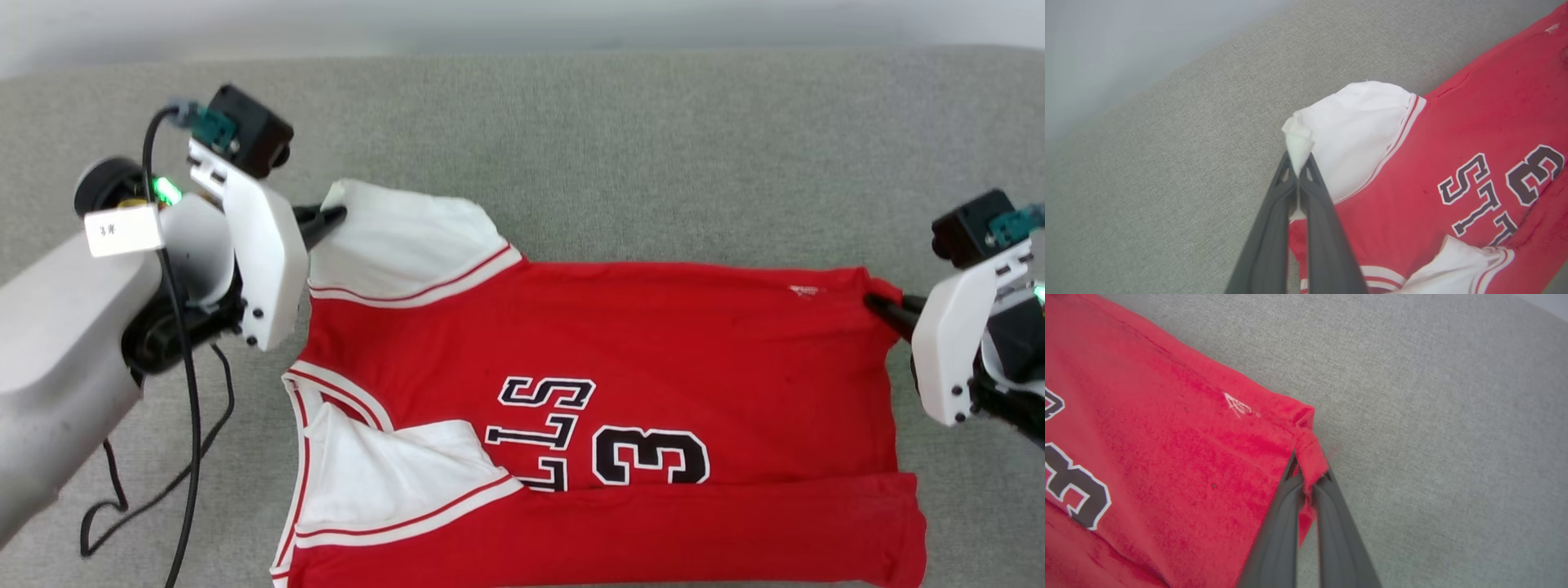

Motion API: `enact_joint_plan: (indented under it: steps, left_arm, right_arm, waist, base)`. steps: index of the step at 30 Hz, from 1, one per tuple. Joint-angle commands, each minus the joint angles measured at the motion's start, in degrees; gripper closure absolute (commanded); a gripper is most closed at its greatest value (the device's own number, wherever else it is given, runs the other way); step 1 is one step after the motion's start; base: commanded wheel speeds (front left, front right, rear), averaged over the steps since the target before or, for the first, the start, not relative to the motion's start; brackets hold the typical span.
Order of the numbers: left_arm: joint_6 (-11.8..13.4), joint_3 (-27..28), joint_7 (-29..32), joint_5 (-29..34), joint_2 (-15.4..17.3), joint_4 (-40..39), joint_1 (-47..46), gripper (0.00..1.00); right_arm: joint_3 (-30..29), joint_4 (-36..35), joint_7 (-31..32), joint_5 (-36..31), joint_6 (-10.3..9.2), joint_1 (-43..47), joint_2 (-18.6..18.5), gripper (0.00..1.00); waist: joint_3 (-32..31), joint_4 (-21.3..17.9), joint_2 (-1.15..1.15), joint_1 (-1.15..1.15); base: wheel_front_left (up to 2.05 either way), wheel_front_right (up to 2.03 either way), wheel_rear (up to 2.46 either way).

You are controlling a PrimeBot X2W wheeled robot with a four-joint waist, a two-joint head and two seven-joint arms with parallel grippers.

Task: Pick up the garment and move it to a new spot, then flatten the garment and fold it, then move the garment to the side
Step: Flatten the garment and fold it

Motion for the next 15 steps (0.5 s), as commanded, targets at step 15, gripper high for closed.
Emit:
enact_joint_plan:
  steps: [15]
  left_arm:
    - [6.63,-1.75,-5.18,-4.04,7.14,-10.44,15.82,1.00]
  right_arm:
    - [-5.92,-6.89,-2.23,1.97,-0.05,15.77,-2.58,1.00]
  waist:
    - [-7.61,0.57,0.00,0.01]
  base:
    - [0.00,0.00,0.00]
